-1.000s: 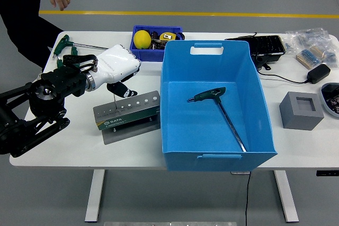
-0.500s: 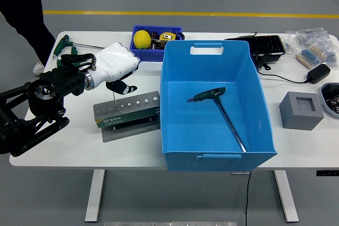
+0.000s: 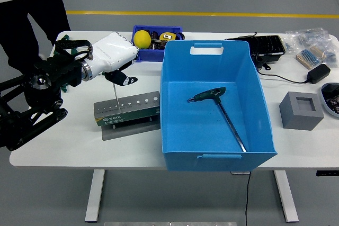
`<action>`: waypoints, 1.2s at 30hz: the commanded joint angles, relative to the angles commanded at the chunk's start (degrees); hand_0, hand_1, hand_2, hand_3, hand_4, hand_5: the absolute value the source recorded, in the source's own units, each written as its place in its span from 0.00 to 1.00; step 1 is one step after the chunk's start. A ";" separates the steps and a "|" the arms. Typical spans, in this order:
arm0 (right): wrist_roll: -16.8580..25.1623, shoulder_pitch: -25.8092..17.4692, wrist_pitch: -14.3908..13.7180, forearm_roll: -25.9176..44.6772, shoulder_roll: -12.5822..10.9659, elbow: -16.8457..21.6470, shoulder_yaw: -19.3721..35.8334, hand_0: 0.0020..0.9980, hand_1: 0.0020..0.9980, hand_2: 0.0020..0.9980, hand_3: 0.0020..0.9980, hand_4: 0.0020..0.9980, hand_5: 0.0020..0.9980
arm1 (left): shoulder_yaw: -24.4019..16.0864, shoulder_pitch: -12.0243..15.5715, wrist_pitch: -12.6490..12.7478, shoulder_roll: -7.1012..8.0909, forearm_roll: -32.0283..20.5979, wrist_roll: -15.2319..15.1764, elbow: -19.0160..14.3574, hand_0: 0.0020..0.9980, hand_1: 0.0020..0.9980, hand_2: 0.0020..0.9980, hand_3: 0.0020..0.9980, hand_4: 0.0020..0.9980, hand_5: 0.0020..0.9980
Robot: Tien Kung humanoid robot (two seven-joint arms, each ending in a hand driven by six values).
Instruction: Lift tool from toolbox,place it in box,lift tool from toolbox,place it in box
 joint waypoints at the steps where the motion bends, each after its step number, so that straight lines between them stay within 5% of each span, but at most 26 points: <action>1: 0.01 -0.01 0.01 0.09 0.01 0.00 -0.08 0.74 0.67 0.72 0.67 0.93 0.82 | 0.04 -0.15 -0.24 0.09 -0.23 0.09 -0.15 0.12 0.00 0.00 0.04 0.75 0.23; 28: 0.04 0.00 -0.08 0.76 -0.16 0.00 -0.49 0.74 0.67 0.72 0.67 0.93 0.82 | -0.28 -8.43 -5.07 2.53 -7.35 2.50 -5.51 0.12 0.00 0.00 0.04 0.74 0.24; 34: 0.01 -0.01 -0.07 0.58 -0.23 0.00 -0.35 0.74 0.67 0.72 0.67 0.93 0.82 | -2.09 -10.94 -5.11 0.95 -8.26 2.90 -5.64 0.12 0.00 0.00 0.04 0.74 0.24; 36: -0.08 0.06 -0.03 0.04 -0.19 0.00 0.06 0.74 0.67 0.72 0.67 0.93 0.82 | -3.08 -11.69 -4.99 -0.69 -8.19 3.18 -5.69 0.12 0.00 0.00 0.04 0.74 0.24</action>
